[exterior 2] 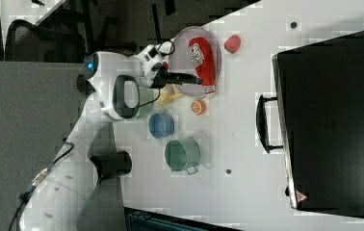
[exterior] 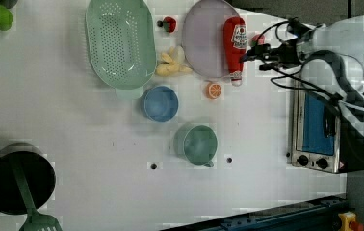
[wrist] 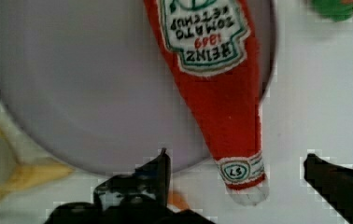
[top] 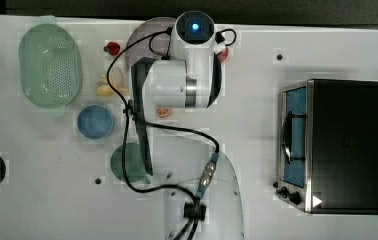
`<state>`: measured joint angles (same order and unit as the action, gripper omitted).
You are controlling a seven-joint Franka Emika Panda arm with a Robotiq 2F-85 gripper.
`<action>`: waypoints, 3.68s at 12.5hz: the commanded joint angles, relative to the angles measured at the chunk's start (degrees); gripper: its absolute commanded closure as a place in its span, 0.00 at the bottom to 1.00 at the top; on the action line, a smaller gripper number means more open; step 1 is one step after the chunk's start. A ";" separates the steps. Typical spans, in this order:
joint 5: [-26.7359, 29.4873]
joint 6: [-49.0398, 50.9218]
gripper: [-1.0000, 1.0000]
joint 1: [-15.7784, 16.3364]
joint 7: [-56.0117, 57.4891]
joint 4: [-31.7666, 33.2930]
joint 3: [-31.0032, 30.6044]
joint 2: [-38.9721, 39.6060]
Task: Pick ketchup from plate and place it on table.
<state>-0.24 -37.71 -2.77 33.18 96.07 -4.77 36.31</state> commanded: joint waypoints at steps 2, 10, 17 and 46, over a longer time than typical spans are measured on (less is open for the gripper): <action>-3.92 -2.13 0.00 1.29 4.01 -6.34 -0.92 4.01; -6.45 -10.26 0.00 1.67 4.00 -9.68 -0.72 12.00; -6.44 -12.72 0.37 1.76 3.99 -11.21 -0.92 12.12; 3.35 -23.93 0.37 -2.97 2.80 41.38 3.02 -21.47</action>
<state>2.65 -60.76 -5.67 35.05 140.22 -0.94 18.39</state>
